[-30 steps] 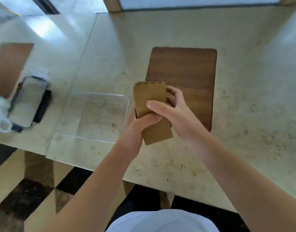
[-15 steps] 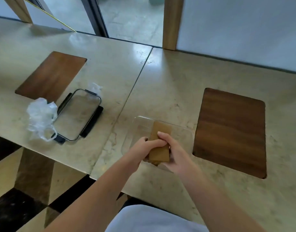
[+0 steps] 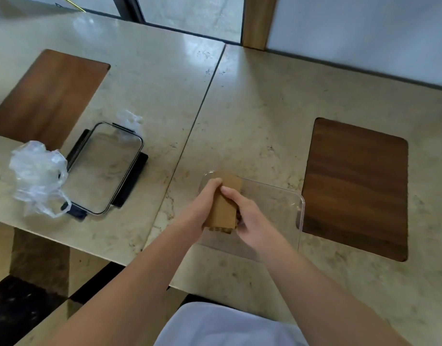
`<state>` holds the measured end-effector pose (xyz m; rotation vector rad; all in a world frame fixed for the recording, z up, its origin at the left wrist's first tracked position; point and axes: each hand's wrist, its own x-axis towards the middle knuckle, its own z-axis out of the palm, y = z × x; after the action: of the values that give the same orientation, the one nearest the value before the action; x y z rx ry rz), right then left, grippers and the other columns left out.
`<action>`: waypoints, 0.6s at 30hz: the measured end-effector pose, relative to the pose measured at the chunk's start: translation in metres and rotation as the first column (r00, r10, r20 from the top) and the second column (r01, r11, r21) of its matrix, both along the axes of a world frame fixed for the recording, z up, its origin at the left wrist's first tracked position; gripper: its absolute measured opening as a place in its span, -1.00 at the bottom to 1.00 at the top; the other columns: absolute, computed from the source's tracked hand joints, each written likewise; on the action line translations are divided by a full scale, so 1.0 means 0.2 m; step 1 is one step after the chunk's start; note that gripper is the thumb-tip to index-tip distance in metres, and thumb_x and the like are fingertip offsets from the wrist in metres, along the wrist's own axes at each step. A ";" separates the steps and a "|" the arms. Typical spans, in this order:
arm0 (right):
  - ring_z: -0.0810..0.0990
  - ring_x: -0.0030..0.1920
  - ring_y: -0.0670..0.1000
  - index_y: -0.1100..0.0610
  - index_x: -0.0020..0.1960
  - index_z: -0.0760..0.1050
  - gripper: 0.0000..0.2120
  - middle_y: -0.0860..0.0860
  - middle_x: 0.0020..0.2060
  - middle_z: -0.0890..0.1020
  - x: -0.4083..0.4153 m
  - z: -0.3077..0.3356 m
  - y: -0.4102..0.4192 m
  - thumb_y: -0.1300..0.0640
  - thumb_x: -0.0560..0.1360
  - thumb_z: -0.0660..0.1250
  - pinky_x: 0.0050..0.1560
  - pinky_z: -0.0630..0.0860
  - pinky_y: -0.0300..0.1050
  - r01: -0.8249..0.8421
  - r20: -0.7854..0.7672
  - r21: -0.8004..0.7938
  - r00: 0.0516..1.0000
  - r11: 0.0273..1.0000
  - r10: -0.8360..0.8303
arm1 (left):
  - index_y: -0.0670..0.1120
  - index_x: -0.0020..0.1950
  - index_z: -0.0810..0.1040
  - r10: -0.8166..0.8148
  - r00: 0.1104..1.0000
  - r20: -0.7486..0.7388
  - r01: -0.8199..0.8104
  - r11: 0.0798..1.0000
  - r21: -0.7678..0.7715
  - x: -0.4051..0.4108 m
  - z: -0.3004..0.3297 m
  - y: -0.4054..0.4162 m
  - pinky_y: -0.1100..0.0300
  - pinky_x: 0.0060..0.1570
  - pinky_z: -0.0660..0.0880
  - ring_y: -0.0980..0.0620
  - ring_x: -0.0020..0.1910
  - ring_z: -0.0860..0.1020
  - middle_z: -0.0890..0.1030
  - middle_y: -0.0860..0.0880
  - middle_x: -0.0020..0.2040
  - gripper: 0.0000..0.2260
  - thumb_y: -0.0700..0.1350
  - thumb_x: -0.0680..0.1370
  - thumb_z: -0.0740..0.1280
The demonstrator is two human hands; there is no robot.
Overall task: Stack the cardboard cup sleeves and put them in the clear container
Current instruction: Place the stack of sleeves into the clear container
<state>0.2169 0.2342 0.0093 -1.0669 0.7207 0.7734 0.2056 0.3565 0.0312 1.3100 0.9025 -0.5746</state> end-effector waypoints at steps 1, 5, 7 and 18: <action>0.75 0.04 0.17 0.24 0.26 0.60 -0.42 0.20 0.04 0.75 0.00 0.00 0.01 0.02 0.34 0.64 -0.05 0.70 0.06 0.017 -0.011 -0.001 1.000 1.000 -0.017 | 0.02 0.06 0.67 -0.013 1.000 -0.009 0.013 0.999 0.034 0.01 -0.01 -0.01 0.04 -0.01 0.65 -0.06 -0.02 0.70 0.74 -0.08 -0.02 -0.59 0.34 0.55 0.30; 0.75 0.04 0.17 0.17 0.34 0.45 -0.23 0.18 0.08 0.73 -0.03 -0.01 0.04 0.00 0.25 0.70 0.00 0.70 0.14 0.080 -0.040 -0.005 0.996 0.997 -0.080 | 0.06 0.00 0.67 -0.046 0.999 0.003 0.045 0.996 0.081 0.00 -0.03 -0.01 -0.01 0.10 0.64 -0.03 0.02 0.70 0.74 -0.04 0.00 -0.60 0.34 0.60 0.24; 0.75 0.04 0.14 0.12 0.33 0.46 -0.18 0.14 0.07 0.73 -0.03 -0.01 0.05 -0.08 0.16 0.69 0.06 0.70 0.15 0.033 -0.021 -0.051 0.999 0.998 -0.034 | 0.05 0.02 0.67 -0.016 1.000 0.012 0.015 0.998 0.067 -0.01 -0.04 -0.01 0.00 0.08 0.64 -0.04 0.04 0.70 0.73 -0.06 0.04 -0.61 0.32 0.61 0.25; 0.73 0.06 0.10 0.12 0.25 0.56 -0.42 0.08 0.04 0.75 -0.06 -0.01 -0.01 -0.06 0.34 0.65 0.15 0.67 0.11 -0.046 -0.006 -0.145 0.999 0.988 0.046 | -0.08 0.29 0.60 -0.039 0.999 0.013 0.038 0.997 0.064 -0.01 -0.02 -0.02 -0.09 0.11 0.64 -0.14 0.09 0.68 0.69 -0.14 0.13 -0.54 0.25 0.64 0.26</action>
<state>0.2048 0.2319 0.0080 -1.2174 0.7658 0.7712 0.2038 0.3535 0.0276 1.3903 0.8914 -0.5696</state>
